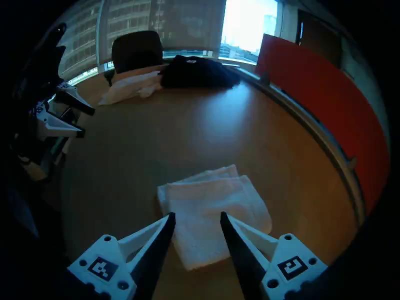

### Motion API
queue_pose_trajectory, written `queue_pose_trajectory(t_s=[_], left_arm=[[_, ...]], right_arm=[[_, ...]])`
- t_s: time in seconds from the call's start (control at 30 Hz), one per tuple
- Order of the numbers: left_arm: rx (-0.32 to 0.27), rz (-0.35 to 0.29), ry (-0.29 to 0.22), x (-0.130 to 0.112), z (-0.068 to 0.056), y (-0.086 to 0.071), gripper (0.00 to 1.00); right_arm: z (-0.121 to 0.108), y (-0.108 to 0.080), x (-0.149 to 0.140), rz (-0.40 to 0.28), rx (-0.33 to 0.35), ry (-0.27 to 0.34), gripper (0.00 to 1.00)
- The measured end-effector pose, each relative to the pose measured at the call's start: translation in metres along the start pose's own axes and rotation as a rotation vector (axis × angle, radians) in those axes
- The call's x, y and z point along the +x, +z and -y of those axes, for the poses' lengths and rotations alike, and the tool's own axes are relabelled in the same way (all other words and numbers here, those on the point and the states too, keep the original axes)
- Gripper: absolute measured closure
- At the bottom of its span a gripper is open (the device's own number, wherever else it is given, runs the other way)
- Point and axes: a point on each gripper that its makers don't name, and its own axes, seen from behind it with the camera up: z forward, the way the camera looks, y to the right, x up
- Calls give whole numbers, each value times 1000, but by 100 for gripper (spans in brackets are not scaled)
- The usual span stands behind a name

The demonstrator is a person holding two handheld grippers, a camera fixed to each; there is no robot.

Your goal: Fold towel

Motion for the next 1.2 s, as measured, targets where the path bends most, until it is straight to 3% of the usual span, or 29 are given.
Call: queue_pose_trajectory(t_s=[1.03, 1.2], left_arm=[[-2, -4, 10, -4, -4, -4, 4], [-3, -6, 10, -4, -4, -5, 4]], right_arm=[[13, -5, -81, 112, -54, 106, 31], [14, -4, -89, 128, -56, 121, 37]])
